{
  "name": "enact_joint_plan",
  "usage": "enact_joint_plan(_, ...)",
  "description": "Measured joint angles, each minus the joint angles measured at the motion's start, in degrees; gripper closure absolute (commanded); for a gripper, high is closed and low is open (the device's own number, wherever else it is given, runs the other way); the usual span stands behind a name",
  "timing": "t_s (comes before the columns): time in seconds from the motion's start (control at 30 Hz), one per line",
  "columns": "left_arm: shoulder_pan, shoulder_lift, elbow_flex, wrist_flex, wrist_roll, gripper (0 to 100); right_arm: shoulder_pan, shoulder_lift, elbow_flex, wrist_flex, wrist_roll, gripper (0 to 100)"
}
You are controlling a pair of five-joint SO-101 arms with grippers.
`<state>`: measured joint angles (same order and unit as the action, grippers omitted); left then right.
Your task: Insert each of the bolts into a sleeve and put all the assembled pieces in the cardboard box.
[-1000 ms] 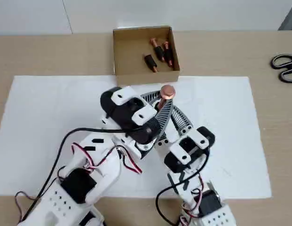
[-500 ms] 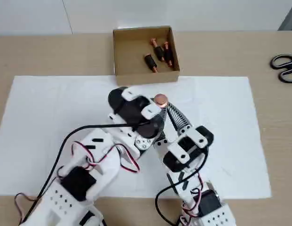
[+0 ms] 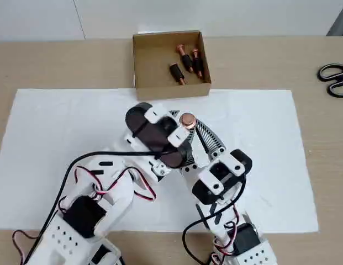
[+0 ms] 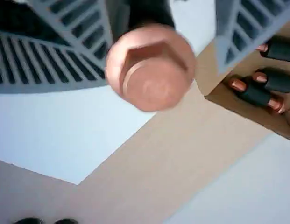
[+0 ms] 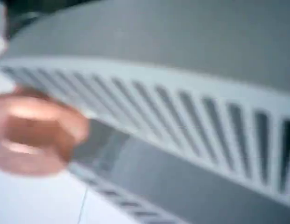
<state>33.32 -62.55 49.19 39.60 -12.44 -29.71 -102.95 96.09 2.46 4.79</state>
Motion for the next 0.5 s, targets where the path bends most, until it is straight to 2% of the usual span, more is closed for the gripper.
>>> enact_joint_plan(0.23, 2.1, -4.3, -0.6, 11.8, 0.3, 87, -0.1, 0.1, 0.0, 0.1, 0.0, 99.5)
enact_joint_plan(0.4, 2.4, -6.8, -0.9, 13.6, 0.6, 87, 0.2, 0.0, 0.0, 1.9, 0.0, 99.5)
enact_joint_plan(0.5, -1.5, -9.2, -3.6, 13.6, 0.3, 87, 0.1, 0.1, 0.0, 2.8, 0.0, 99.5)
